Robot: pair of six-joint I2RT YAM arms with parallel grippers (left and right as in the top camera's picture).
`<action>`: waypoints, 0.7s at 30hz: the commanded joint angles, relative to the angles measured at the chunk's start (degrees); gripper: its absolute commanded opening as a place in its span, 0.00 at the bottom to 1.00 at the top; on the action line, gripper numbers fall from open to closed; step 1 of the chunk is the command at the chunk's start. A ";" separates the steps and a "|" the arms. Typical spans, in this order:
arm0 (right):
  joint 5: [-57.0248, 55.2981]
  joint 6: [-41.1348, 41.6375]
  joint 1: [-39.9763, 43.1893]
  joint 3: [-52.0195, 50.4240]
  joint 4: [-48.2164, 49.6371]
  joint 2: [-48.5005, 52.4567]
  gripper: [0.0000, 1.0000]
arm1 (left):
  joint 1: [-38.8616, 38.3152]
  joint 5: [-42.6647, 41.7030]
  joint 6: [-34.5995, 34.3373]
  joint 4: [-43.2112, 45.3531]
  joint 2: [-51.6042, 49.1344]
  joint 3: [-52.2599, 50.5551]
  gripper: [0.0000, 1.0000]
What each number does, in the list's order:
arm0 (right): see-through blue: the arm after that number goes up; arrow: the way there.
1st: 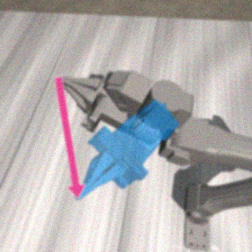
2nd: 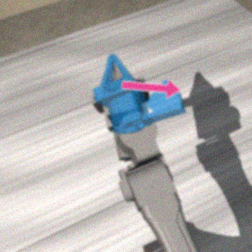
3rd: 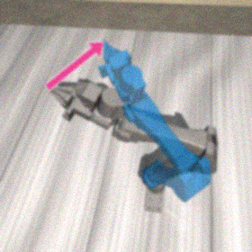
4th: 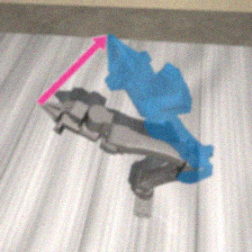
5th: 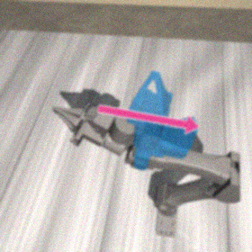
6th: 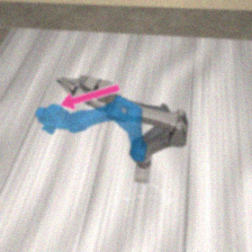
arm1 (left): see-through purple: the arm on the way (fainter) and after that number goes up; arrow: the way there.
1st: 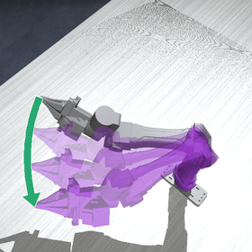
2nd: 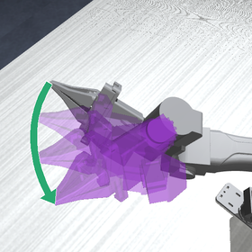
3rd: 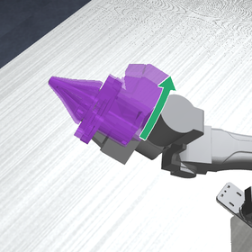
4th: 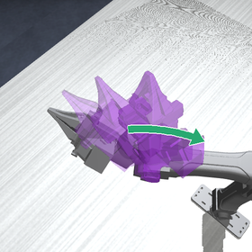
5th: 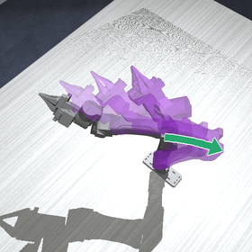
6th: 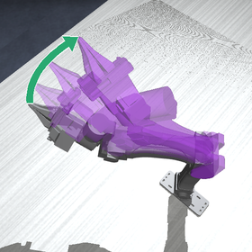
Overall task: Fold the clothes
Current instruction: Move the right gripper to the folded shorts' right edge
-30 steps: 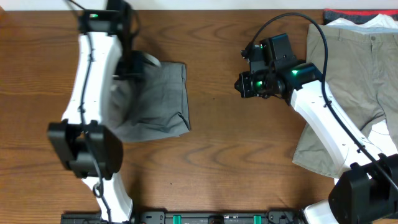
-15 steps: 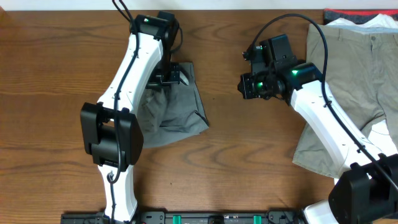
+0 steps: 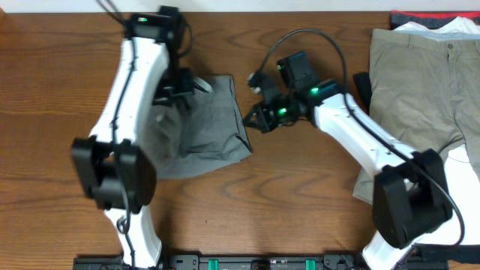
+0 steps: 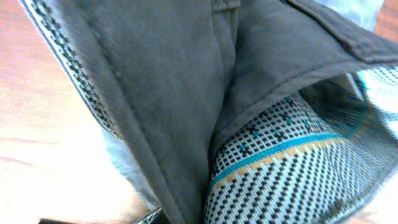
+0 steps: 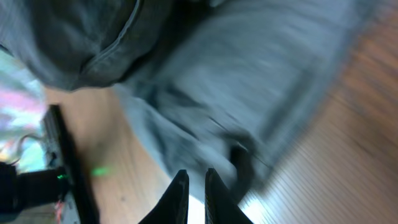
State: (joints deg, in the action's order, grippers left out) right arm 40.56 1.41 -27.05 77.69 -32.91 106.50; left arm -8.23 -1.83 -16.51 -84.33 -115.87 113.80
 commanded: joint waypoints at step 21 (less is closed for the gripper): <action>-6.16 30.56 -14.38 0.22 63.28 19.32 0.11 | 5.11 1.70 -1.18 -7.32 11.93 0.37 0.06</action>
State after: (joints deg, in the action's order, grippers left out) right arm 43.51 25.71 -41.60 77.56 28.62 123.81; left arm -2.94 0.36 -16.95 -91.02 -103.98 113.80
